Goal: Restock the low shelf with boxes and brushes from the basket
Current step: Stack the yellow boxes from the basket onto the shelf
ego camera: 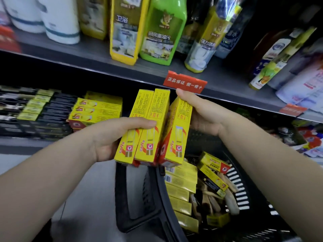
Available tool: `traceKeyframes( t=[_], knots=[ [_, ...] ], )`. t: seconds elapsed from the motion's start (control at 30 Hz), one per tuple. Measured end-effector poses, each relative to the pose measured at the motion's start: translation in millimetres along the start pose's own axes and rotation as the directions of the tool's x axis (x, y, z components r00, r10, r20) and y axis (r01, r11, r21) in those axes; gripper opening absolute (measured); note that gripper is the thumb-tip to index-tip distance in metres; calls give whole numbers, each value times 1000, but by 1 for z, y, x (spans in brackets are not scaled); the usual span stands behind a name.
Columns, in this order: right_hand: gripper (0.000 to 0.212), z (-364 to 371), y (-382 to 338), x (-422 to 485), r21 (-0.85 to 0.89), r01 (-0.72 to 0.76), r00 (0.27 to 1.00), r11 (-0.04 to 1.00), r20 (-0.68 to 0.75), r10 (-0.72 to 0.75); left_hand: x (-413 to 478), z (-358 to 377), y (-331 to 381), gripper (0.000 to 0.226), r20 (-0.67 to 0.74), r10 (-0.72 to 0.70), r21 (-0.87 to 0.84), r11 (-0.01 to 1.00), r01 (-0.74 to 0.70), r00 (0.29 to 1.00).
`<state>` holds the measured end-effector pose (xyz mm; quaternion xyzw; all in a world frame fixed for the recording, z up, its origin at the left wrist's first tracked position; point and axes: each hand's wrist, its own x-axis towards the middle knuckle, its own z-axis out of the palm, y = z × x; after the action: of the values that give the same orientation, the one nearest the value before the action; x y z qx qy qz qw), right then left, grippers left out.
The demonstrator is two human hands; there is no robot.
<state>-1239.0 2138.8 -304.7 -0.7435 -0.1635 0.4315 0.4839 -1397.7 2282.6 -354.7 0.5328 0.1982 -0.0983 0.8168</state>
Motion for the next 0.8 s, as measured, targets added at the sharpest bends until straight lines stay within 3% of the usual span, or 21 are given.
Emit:
traceKeyframes(
  t=[0.07, 0.1, 0.27, 0.4, 0.57, 0.67, 0.8],
  knots=[
    [32, 13, -4, 12, 46, 21, 1000, 999, 2, -21, -4, -17, -1, 35, -86, 36, -19, 999, -38, 996],
    [29, 17, -5, 19, 48, 15, 1000, 999, 2, -15, -6, -27, -2, 33, -118, 37, -38, 998, -42, 992],
    [43, 37, -11, 50, -30, -15, 997, 999, 79, 17, -11, -78, -12, 19, -290, -17, -150, 988, -28, 957],
    [40, 53, -15, 76, -67, -19, 997, 998, 68, 23, -11, -109, -20, 15, -440, -101, -279, 960, -29, 892],
    [31, 74, -8, 121, -8, 9, 994, 1000, -109, -10, 0, -135, -23, 15, -594, -97, -365, 917, -161, 799],
    [25, 87, 0, 153, 172, 0, 966, 985, -256, 45, 8, -136, -23, 14, -588, -122, -391, 908, -149, 799],
    [20, 96, 9, 200, 179, 17, 948, 984, -314, 40, 18, -136, -26, 24, -604, -195, -441, 890, -120, 772]
  ],
)
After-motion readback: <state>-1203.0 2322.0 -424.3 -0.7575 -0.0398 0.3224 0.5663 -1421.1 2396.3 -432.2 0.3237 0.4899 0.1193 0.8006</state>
